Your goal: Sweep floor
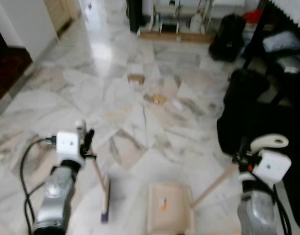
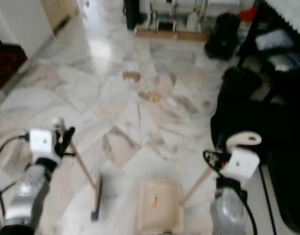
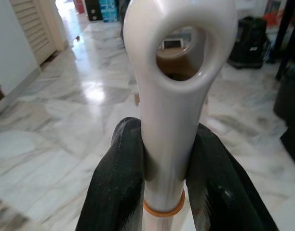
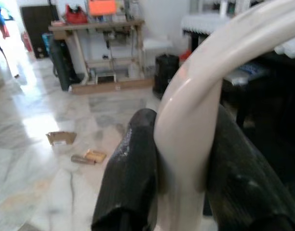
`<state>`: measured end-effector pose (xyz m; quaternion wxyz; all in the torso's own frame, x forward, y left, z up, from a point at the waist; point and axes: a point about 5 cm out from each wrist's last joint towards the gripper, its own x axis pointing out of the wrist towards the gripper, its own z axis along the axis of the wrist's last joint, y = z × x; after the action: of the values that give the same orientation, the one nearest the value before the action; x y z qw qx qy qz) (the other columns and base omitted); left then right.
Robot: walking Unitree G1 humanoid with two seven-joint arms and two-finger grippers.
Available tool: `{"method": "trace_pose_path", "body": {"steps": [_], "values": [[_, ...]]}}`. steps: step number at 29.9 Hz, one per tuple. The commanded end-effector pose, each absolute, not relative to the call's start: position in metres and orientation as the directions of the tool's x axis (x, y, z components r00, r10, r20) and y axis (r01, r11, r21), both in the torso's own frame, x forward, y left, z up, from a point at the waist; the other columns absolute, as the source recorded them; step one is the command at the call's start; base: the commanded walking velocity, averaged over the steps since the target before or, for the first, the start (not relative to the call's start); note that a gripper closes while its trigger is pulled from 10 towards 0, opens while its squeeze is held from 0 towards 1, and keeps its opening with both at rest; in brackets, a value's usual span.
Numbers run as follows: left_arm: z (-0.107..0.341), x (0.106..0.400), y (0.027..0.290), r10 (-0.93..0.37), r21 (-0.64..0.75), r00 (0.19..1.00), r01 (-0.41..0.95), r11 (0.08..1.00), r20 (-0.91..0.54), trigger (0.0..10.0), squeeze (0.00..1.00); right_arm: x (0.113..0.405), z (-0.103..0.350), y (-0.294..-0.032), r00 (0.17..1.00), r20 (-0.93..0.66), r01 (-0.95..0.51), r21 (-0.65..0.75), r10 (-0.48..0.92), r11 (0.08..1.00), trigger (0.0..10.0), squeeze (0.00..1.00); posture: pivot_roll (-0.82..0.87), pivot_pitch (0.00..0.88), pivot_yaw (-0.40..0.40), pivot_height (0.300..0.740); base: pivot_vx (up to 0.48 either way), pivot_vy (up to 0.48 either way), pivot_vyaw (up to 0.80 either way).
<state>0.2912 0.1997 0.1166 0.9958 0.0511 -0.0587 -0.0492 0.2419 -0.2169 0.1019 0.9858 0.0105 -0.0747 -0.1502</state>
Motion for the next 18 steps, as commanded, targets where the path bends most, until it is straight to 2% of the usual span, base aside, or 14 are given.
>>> {"method": "trace_pose_path", "body": {"steps": [1, 18], "values": [[0.1219, 0.2899, 0.2048, -0.092, 0.129, 0.986, 0.074, 0.989, 0.139, 10.0, 0.00, 0.2425, 0.1122, -0.2162, 0.936, 0.193, 0.291, 0.050, -0.295, 0.955, 10.0, 0.00, 0.03, 0.154, -0.028, 0.740, 0.319, 0.000, 0.00], [0.1228, 0.2913, 0.2037, -0.089, 0.127, 0.986, 0.071, 0.989, 0.144, 10.0, 0.00, 0.2446, 0.1115, -0.2124, 0.943, 0.185, 0.273, 0.053, -0.278, 0.960, 10.0, 0.00, 0.03, 0.153, -0.029, 0.740, 0.322, 0.000, 0.00]]}}
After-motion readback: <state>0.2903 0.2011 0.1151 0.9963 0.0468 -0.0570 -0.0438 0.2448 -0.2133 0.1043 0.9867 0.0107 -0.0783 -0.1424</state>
